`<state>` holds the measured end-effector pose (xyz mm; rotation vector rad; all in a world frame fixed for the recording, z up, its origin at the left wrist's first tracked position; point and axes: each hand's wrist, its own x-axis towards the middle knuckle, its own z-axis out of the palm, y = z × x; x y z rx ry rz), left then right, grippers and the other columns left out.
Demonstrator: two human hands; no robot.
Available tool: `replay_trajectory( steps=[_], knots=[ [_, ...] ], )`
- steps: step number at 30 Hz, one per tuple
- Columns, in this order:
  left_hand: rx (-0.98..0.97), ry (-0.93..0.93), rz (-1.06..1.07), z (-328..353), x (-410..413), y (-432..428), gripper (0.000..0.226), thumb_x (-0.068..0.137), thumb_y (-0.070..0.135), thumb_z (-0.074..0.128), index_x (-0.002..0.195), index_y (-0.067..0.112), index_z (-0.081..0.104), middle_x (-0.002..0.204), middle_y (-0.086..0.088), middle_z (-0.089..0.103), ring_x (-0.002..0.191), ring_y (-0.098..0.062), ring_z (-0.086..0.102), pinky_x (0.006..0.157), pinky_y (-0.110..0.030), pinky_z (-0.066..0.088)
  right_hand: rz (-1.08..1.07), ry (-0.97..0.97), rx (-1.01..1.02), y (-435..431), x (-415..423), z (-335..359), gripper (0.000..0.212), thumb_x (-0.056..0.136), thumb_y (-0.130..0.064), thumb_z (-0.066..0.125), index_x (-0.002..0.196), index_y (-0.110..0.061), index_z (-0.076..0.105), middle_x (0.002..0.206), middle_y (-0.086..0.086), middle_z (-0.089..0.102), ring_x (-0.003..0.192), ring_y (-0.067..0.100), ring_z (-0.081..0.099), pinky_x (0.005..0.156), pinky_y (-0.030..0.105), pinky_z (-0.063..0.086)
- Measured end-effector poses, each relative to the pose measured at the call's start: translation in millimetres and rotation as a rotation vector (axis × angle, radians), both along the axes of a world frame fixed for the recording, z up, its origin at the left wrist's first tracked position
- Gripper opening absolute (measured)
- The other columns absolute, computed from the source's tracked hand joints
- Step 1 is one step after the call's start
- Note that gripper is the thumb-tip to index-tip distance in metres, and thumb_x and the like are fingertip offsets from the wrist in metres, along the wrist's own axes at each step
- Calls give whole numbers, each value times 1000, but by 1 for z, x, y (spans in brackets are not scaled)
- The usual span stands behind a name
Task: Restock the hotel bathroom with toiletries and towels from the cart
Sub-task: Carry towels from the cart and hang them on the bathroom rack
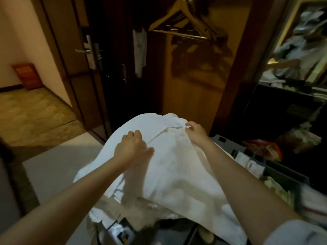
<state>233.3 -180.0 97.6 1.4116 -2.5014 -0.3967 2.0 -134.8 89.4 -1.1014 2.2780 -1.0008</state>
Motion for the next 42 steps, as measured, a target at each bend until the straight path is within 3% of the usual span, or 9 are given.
replay_trajectory(
  steps=[4,10,13,16,19,23,29,34,42],
  knots=[
    [-5,-135,-26,-1,22,-15,35,85,53,50,90,19,49,93,0,56,84,-23,54,69,-33,44,51,-100,152,-36,13,5,48,101,-29,31,148,-25,25,150,9,31,131,31,37,97,31,34],
    [-29,-337,-132,1,43,-25,26,92,36,45,77,15,50,80,-5,58,75,-24,57,64,-30,42,16,-294,26,-73,15,-7,22,92,-23,42,103,-19,61,114,13,61,99,26,56,87,35,44],
    [147,-201,-232,13,48,-33,32,94,26,46,67,10,46,63,-6,47,55,-18,42,56,-29,32,5,-376,-68,-79,14,-7,17,95,-19,46,105,-19,60,100,7,62,85,21,58,78,30,47],
    [259,50,-286,28,37,-36,42,96,28,45,58,11,39,50,-2,39,41,-9,37,48,-22,31,-31,-350,-158,-87,4,-5,37,89,-19,55,127,-16,56,127,7,57,108,27,59,95,41,49],
    [297,100,-323,38,12,-25,43,94,33,49,55,15,40,46,2,43,34,-5,40,42,-14,31,-85,-322,-190,-90,-7,1,52,90,-10,52,140,-18,42,142,6,43,120,31,52,99,45,48],
    [389,48,-349,35,-22,5,38,95,29,49,61,11,48,39,5,53,36,-6,53,49,-11,45,-126,-229,-136,-85,-21,4,61,89,-1,42,144,-26,34,150,2,33,127,27,45,100,41,46],
    [308,-49,-370,27,-43,31,34,95,26,48,77,0,59,55,-2,56,48,-12,51,72,-30,52,-130,-172,-43,-75,-37,-17,64,88,5,38,147,-19,29,152,7,30,137,30,32,110,42,35],
    [342,-99,-370,28,-48,35,32,96,26,48,76,2,57,73,-14,71,51,-16,56,66,-27,52,-117,-191,-61,-77,-41,-25,65,88,6,37,147,-20,28,152,8,30,137,32,32,109,48,36],
    [388,-212,-351,20,-59,45,39,94,32,50,60,12,44,57,-1,53,55,-21,54,76,-35,56,-46,-66,116,-54,-45,-27,63,95,-15,46,150,-12,15,153,11,26,138,33,29,110,42,31]
  ],
)
